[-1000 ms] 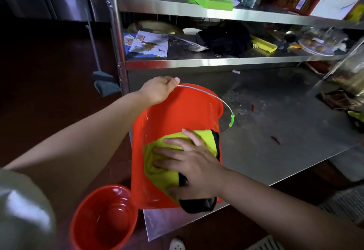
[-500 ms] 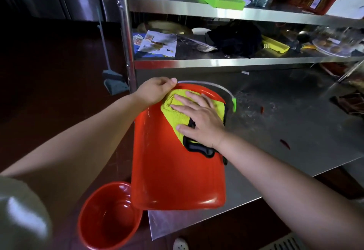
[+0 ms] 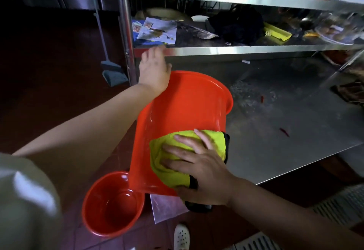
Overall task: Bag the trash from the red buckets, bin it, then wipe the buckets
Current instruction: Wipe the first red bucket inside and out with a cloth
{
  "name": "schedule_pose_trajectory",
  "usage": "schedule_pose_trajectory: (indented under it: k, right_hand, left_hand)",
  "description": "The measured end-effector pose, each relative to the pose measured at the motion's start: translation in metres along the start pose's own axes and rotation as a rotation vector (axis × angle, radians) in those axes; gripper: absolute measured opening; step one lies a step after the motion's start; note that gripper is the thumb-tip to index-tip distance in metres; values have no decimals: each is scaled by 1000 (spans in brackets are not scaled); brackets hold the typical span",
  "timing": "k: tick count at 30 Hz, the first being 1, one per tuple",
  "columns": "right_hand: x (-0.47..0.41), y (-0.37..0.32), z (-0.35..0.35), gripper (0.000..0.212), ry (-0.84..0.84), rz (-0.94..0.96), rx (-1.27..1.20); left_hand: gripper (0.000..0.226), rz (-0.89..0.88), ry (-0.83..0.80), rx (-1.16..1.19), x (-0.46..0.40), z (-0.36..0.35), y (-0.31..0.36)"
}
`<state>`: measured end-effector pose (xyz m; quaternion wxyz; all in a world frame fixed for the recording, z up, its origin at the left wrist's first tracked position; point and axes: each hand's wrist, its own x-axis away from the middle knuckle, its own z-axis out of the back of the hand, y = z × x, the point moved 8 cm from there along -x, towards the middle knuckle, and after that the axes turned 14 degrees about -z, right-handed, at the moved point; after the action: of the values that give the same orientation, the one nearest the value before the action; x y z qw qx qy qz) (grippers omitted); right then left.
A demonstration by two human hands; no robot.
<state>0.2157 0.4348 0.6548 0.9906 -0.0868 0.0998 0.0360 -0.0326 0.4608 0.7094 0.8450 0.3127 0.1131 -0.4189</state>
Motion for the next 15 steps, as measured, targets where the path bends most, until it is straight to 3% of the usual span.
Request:
schedule_pose_trajectory:
  k: [2,4,7,15]
  right_hand:
    - [-2,0,0,53,1,12,-6]
    - [-6,0,-2,51,5,40,-7]
    - [-22,10,1,47,23,71,-52]
    - [-111,96,37,48,137,-234,-106]
  left_hand:
    - [34,-210,-129,71,-5,-11,24]
    - [38,-178,-288,118,-3,-24,28]
    - [46,-83,-380,80,-3,-27,17]
    - [46,81,-317,326,1,-23,-15]
